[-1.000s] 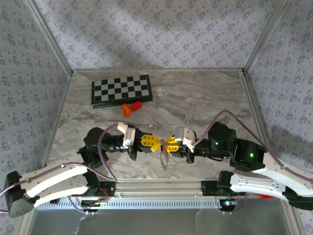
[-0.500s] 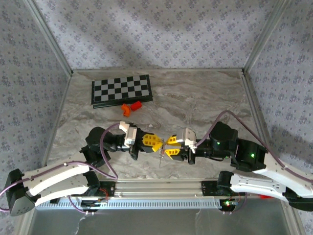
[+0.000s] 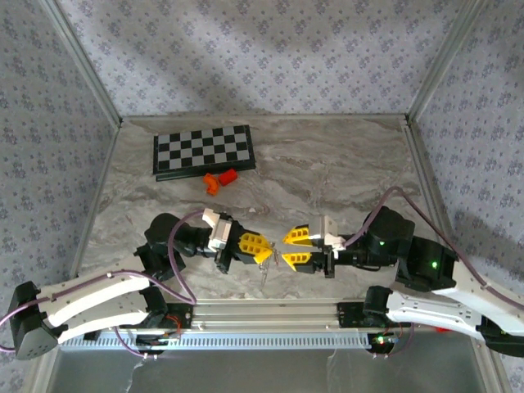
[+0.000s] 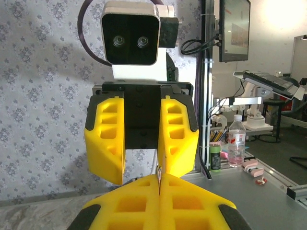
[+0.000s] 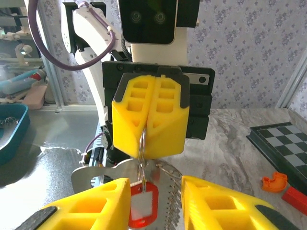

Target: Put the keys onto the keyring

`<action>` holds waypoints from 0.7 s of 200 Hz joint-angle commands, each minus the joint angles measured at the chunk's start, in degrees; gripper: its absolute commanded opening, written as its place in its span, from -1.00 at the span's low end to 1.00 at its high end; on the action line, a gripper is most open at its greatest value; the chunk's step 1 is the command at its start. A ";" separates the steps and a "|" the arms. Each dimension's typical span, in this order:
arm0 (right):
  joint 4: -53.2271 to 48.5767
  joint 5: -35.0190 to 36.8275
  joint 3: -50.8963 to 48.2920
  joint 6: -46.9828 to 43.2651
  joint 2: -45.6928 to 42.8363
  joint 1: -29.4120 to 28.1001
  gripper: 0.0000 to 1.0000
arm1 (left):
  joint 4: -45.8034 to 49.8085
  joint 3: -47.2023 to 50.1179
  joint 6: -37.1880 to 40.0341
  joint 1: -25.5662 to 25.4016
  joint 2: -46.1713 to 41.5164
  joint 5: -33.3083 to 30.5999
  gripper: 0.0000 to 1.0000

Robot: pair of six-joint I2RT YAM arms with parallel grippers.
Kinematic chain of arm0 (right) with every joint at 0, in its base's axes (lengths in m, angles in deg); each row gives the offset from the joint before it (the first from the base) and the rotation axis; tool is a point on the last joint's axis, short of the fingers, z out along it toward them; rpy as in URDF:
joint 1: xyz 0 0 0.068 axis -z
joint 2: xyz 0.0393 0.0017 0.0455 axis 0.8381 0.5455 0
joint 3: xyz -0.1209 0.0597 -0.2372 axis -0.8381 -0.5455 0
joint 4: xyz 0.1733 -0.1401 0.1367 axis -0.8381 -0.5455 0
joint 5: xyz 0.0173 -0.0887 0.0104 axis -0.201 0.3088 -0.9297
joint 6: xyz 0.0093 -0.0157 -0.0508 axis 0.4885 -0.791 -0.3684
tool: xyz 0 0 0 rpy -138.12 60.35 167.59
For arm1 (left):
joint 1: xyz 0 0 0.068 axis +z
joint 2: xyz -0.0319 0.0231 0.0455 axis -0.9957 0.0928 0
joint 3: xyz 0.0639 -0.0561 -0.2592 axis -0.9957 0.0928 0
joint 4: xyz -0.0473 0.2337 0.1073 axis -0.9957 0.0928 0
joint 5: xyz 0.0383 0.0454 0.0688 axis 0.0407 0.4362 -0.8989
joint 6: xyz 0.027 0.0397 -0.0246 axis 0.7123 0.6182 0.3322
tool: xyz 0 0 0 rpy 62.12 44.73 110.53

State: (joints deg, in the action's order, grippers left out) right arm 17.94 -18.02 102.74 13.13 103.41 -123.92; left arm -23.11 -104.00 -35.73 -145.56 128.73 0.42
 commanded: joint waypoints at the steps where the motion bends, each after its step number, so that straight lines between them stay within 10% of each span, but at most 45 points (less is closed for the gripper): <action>1: 2.13 -2.53 -1.16 1.18 0.34 0.39 -0.35 | -1.68 -3.30 0.53 -0.37 -0.21 1.34 -1.00; 140: 2.88 -4.34 -2.32 1.99 1.80 1.10 -0.93 | -0.76 -3.72 1.20 -1.21 -0.10 1.79 -1.00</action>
State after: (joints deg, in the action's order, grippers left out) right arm 19.17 -21.80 100.89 14.46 104.87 -123.48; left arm -22.52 -104.76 -35.54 -145.86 129.13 0.46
